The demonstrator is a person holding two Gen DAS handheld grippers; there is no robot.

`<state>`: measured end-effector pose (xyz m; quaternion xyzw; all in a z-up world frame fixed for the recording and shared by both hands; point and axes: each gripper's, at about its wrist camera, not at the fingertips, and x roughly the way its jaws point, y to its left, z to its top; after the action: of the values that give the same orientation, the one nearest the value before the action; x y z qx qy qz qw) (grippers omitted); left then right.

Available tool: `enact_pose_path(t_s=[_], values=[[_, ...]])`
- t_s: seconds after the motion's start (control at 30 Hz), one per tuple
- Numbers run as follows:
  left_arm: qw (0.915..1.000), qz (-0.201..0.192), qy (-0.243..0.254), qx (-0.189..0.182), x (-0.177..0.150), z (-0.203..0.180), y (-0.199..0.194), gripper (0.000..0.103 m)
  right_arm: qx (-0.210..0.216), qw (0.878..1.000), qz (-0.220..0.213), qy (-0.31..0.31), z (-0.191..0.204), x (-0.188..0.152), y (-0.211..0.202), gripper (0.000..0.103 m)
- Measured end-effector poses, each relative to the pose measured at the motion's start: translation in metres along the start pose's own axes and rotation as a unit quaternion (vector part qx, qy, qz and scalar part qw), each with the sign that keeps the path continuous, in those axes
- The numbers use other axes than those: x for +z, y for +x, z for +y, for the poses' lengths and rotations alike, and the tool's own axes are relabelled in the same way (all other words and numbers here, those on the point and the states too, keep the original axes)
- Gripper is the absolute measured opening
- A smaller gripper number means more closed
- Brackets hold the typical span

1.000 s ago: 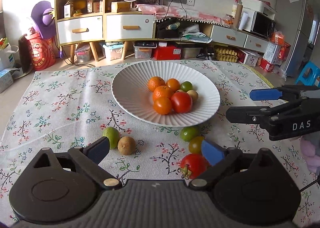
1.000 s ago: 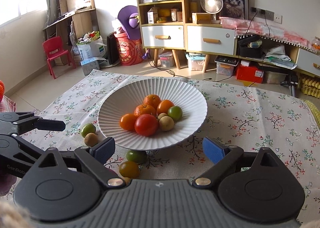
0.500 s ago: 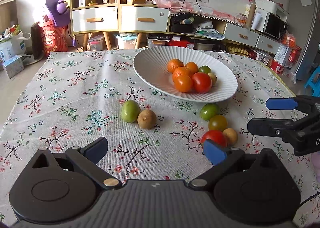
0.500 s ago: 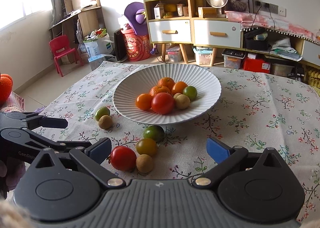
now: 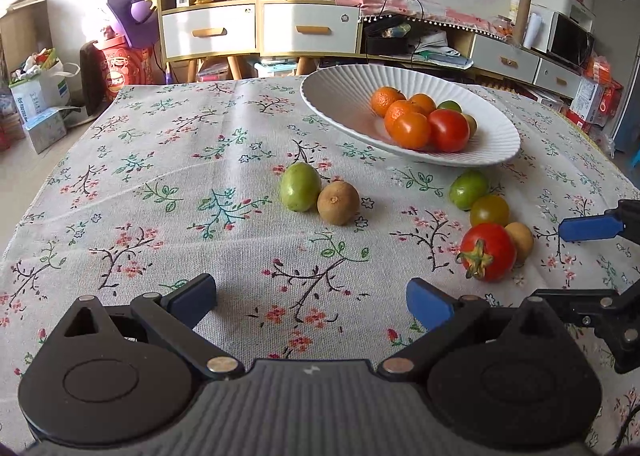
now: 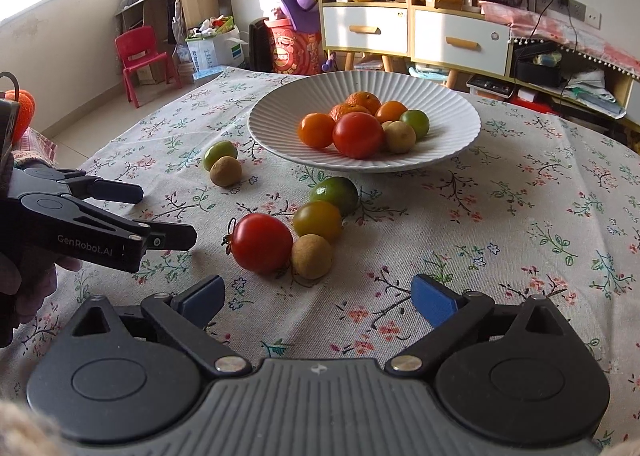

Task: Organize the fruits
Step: 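Withdraw both tools from the bowl toward the remaining fruits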

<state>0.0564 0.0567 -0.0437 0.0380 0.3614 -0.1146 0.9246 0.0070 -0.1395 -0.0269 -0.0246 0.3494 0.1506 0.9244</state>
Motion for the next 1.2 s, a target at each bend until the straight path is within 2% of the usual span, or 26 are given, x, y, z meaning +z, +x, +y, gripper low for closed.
enact_pose_path(t_s=[0.27,0.43,0.6,0.7,0.77,0.9,1.2], values=[[0.9999,-0.014,0.006,0.006,0.004,-0.001,0.005,0.096,-0.008,1.000,-0.001,-0.022,0.005,-0.006,0.001,0.094],[0.9998,-0.013,-0.004,0.017,0.009,-0.004,0.008,0.096,-0.025,0.999,-0.005,-0.035,0.007,-0.005,0.004,0.084],[0.9998,-0.011,-0.009,0.016,0.013,-0.003,0.009,0.094,-0.035,0.999,-0.010,-0.039,0.005,-0.003,0.004,0.067],[0.9998,-0.013,-0.013,0.008,0.015,-0.002,0.008,0.086,-0.034,0.998,-0.012,-0.042,0.005,-0.001,0.005,0.056],[0.9998,-0.016,-0.015,0.001,0.016,-0.002,0.007,0.076,-0.031,0.999,-0.011,-0.042,0.005,0.000,0.005,0.053],[0.9993,-0.020,-0.021,-0.022,0.019,-0.003,0.007,0.068,-0.025,0.999,-0.011,-0.045,0.005,0.002,0.006,0.044],[0.9982,-0.024,-0.030,-0.046,0.023,-0.004,0.012,0.043,-0.016,0.999,-0.012,-0.036,0.003,0.004,0.007,0.036]])
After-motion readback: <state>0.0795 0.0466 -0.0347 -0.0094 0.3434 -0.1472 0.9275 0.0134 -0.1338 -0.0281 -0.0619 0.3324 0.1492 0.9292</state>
